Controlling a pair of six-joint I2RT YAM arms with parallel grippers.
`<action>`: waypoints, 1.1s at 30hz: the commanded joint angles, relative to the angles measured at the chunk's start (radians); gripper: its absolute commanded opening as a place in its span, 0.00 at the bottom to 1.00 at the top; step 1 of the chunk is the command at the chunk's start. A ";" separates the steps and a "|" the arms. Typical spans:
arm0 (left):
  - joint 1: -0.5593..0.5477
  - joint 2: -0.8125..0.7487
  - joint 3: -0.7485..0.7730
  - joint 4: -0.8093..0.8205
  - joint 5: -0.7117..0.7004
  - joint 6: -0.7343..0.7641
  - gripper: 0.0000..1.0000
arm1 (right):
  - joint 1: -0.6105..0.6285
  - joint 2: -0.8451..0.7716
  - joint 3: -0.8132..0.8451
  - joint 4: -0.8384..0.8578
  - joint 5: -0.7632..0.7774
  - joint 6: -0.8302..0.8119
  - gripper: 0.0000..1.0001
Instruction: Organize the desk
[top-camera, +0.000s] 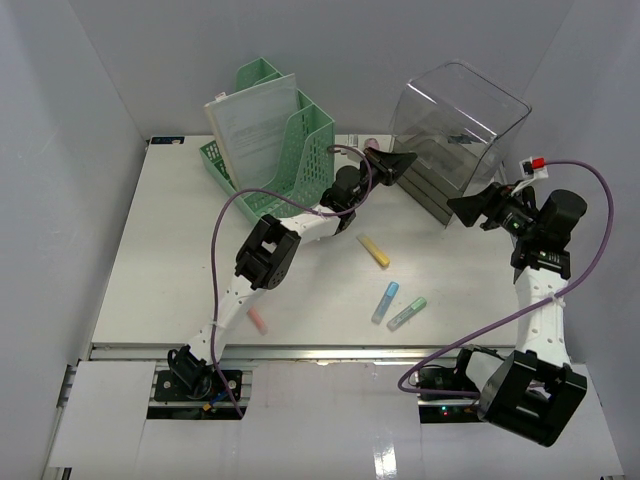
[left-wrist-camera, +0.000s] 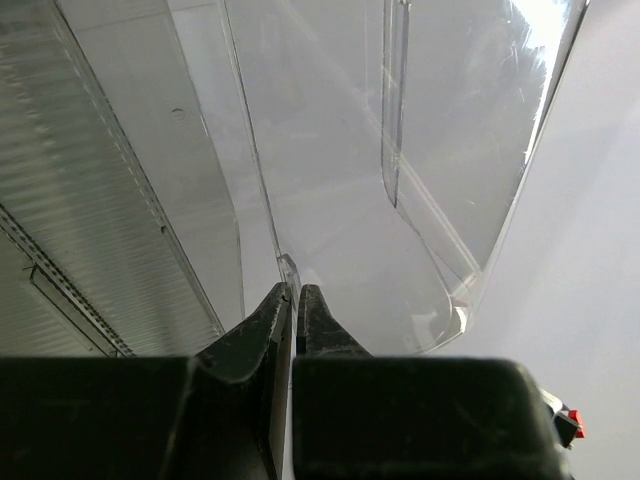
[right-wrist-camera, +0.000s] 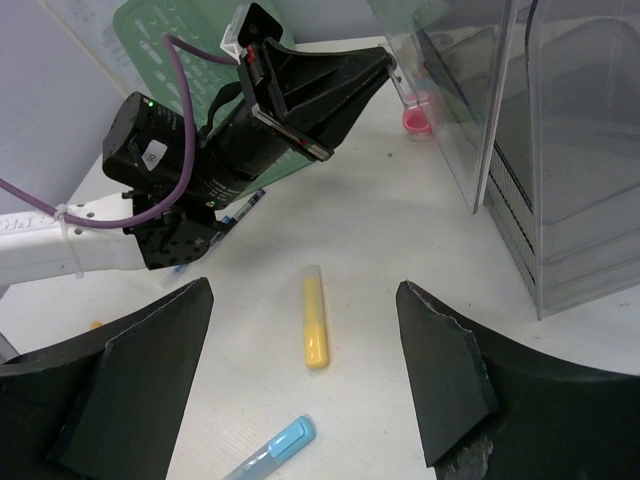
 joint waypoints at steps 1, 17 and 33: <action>0.027 -0.157 0.026 0.103 0.015 0.012 0.00 | 0.022 0.015 0.026 0.043 0.056 -0.038 0.80; 0.027 -0.172 0.018 0.104 0.012 0.013 0.00 | 0.101 0.089 0.060 0.055 0.211 -0.047 0.79; 0.027 -0.185 0.004 0.102 0.012 0.016 0.00 | 0.162 0.188 0.109 0.127 0.371 -0.056 0.76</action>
